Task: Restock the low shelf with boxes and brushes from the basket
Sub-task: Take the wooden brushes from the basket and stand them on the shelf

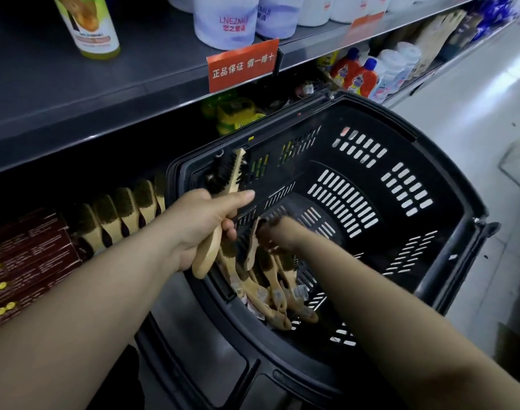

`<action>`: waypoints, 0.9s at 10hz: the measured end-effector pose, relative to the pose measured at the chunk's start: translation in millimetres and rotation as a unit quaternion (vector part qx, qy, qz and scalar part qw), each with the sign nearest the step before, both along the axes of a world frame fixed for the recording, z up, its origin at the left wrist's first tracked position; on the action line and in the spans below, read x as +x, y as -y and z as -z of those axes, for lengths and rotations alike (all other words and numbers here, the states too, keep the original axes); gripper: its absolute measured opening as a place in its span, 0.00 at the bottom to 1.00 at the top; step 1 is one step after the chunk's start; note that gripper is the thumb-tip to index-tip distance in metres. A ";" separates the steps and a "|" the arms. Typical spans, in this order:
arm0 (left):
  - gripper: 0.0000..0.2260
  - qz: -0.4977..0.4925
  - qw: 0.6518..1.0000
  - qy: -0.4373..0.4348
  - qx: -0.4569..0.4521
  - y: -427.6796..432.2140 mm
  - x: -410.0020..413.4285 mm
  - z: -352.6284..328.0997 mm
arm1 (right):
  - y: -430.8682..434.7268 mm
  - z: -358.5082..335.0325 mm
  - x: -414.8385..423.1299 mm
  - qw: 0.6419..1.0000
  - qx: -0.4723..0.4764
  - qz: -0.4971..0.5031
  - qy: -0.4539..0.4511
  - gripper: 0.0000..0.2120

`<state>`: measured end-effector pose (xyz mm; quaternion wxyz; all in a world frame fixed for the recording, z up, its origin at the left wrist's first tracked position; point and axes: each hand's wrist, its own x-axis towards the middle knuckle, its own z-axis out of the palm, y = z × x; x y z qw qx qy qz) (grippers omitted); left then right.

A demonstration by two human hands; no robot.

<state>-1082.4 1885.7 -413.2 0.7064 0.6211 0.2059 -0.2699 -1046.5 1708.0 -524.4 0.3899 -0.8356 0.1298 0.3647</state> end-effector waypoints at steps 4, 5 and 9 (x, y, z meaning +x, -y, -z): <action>0.20 -0.004 0.987 -0.059 -0.148 -11.6 4.1 -4.5 | -46.3 78.8 -17.2 0.986 -0.120 -0.101 -0.059 0.12; 0.21 -0.003 0.986 -0.040 -0.162 -8.3 2.9 -3.9 | -42.2 31.0 -14.5 0.977 0.076 0.167 -0.108 0.14; 0.11 -0.082 0.989 0.019 -0.123 4.2 -17.6 -5.7 | -42.0 -112.9 -97.7 0.902 0.344 0.256 0.053 0.09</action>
